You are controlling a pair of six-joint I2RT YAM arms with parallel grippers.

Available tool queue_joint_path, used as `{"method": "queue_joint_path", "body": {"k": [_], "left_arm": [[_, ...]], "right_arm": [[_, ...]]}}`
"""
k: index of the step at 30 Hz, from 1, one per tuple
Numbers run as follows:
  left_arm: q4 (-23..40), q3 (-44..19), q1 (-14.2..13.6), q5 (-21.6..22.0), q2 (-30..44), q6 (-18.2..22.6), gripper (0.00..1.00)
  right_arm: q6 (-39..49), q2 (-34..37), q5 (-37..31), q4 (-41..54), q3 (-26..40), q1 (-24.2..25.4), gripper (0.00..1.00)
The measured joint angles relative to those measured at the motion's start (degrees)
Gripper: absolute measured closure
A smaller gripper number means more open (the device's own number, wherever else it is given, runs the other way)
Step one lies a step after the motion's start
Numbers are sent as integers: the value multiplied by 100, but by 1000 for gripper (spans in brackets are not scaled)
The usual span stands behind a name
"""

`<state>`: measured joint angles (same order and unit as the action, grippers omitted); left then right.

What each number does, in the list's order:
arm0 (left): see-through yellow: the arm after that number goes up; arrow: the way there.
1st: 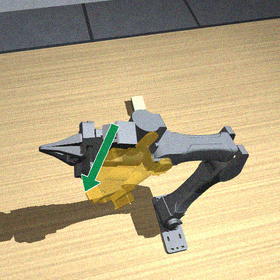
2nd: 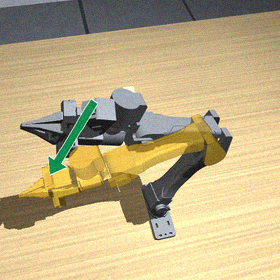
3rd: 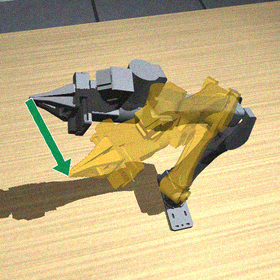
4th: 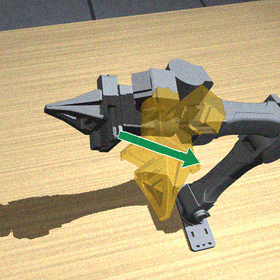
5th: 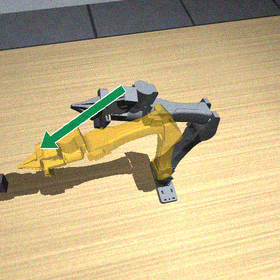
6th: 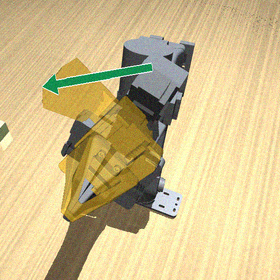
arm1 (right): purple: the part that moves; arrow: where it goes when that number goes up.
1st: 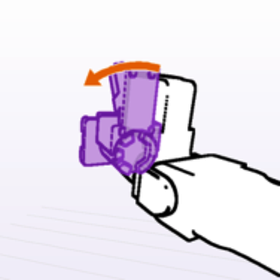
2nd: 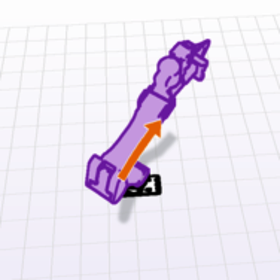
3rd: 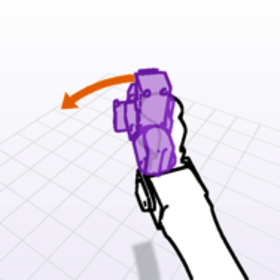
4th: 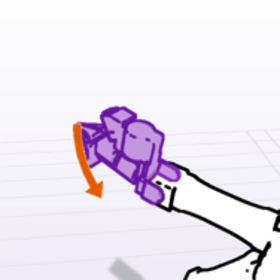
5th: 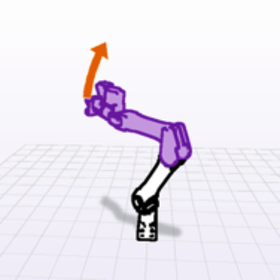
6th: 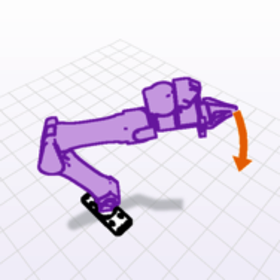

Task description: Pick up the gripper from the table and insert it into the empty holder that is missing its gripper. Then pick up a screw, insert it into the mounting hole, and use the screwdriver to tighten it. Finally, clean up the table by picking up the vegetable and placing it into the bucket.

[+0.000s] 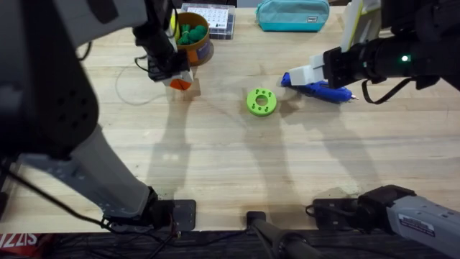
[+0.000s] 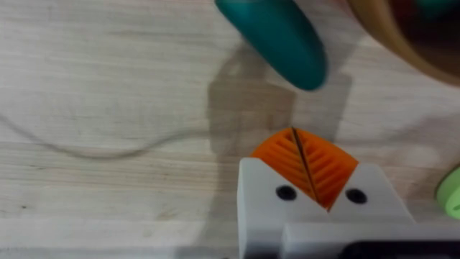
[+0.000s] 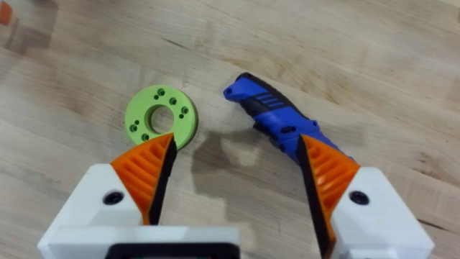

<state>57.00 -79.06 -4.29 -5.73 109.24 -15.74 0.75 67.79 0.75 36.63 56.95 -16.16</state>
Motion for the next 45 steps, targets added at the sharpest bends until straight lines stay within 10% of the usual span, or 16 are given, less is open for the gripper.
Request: {"method": "queue_joint_path", "body": {"k": [19,25,45], "left_arm": [[-88,32,0,-676,202,-95,985],[-144,31,6,-749,201,-315,293],[-512,-109,-286,987,-686,-1774,15]], "right_arm": [[7,1,-2,54,-1,0,29],[7,2,-2,54,-1,0,29],[7,12,-2,52,-1,0,29]]}}
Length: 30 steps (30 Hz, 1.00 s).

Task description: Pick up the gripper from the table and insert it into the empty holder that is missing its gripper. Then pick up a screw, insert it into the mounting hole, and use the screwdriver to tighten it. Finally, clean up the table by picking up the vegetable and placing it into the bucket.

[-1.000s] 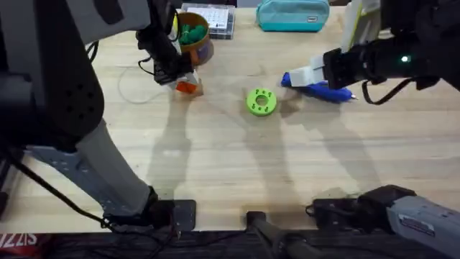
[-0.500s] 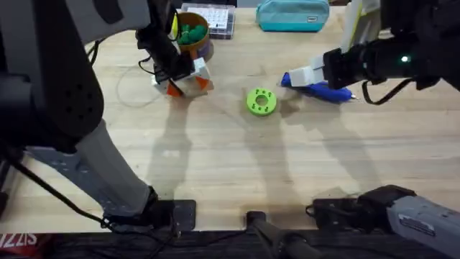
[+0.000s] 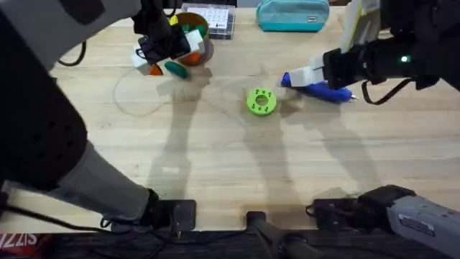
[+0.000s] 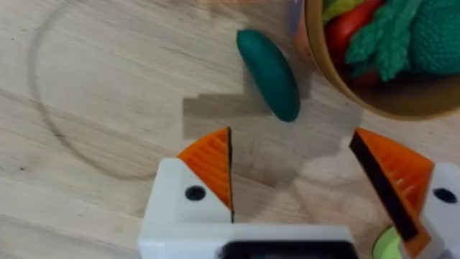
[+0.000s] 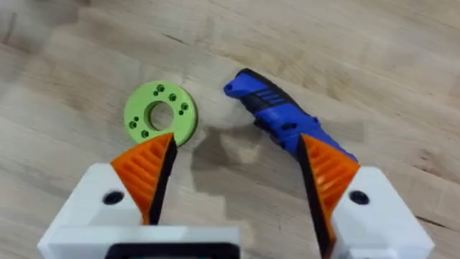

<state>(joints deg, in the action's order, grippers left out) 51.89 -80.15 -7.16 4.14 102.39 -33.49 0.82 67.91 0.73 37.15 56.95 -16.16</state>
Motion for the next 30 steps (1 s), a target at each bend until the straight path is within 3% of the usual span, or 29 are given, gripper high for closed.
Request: {"method": "queue_joint_path", "body": {"k": [11,19,30], "left_arm": [[-319,8,0,199,385,-448,12],[-415,8,0,230,522,-542,87],[-421,18,-4,474,754,-562,99]], "right_arm": [[0,62,0,3,0,0,29],[0,62,0,3,0,0,29],[0,62,0,3,0,0,29]]}}
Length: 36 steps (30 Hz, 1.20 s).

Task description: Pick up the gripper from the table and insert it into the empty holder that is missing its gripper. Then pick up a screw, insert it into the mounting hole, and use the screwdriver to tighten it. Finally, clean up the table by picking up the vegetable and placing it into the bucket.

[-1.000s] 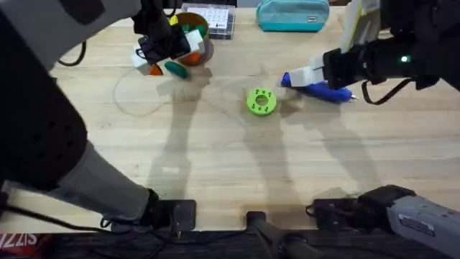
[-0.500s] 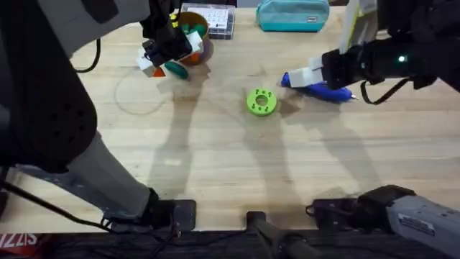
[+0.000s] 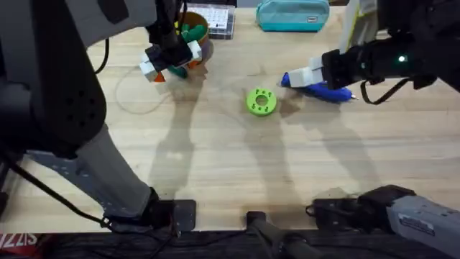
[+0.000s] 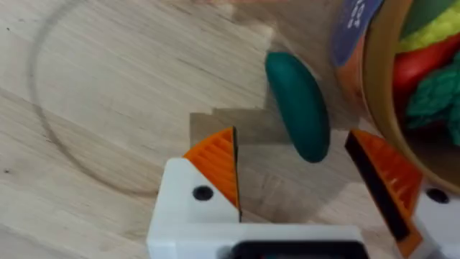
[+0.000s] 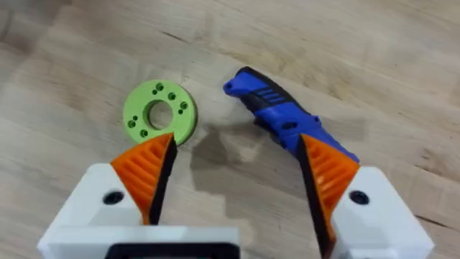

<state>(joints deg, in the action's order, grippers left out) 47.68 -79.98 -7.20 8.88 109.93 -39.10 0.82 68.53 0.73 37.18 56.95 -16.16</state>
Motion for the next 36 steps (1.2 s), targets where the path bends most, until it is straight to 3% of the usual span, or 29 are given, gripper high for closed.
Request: {"method": "queue_joint_path", "body": {"k": [5,9,12,15,17,25,29,36], "left_arm": [[-128,119,0,51,1,-14,135],[-191,212,2,129,0,-51,336],[-223,226,0,166,0,-61,423],[-234,226,0,218,1,-69,596],[-233,226,0,253,1,-46,651],[-234,228,2,298,0,-57,659],[-265,226,-4,318,-33,-33,960],[-28,211,-6,326,-52,-40,972]], "right_arm": [[0,0,0,-1,0,0,29],[0,0,0,0,0,0,29],[0,0,0,-1,0,0,29],[0,0,0,1,0,0,29],[0,0,0,0,0,0,29],[0,0,0,1,0,0,29],[0,0,0,1,0,0,29],[0,0,1,1,0,0,29]]}}
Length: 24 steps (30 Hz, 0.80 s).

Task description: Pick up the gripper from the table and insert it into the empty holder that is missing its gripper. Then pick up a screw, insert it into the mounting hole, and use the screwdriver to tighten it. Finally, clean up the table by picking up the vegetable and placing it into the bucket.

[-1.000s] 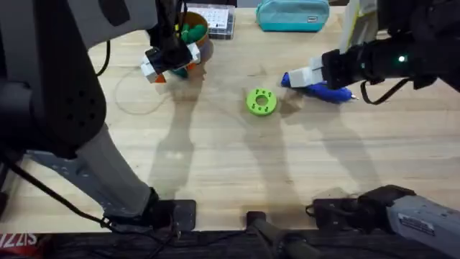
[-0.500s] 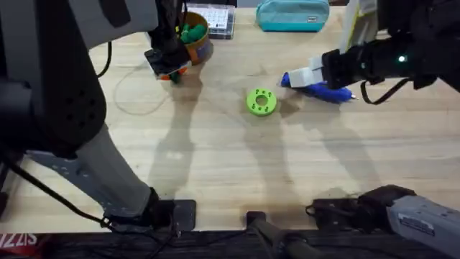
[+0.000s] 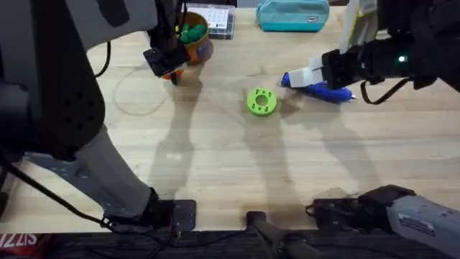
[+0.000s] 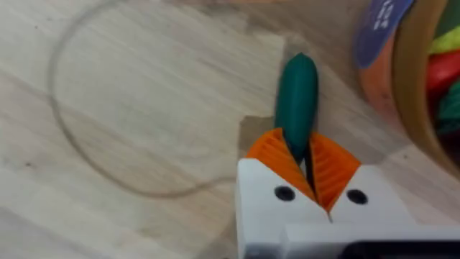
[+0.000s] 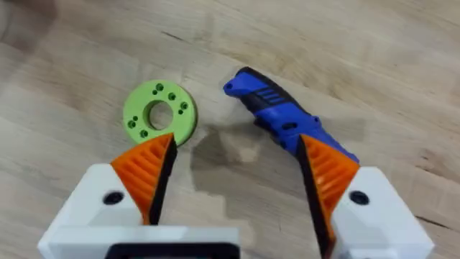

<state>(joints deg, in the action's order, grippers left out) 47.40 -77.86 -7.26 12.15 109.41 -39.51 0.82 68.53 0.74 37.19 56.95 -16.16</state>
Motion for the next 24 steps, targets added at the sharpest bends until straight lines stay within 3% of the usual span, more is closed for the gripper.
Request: {"method": "queue_joint_path", "body": {"k": [7,12,19,24], "left_arm": [[876,-26,1,6,-290,2,972],[1124,-94,1,-112,-1033,0,972],[292,-288,1,-487,-2107,-3,972],[-447,-330,1,-656,-2053,-4,972]], "right_arm": [[0,0,-1,1,0,0,29],[0,0,-1,0,0,0,29],[0,0,-1,0,0,0,29],[0,0,1,0,0,0,29]]}}
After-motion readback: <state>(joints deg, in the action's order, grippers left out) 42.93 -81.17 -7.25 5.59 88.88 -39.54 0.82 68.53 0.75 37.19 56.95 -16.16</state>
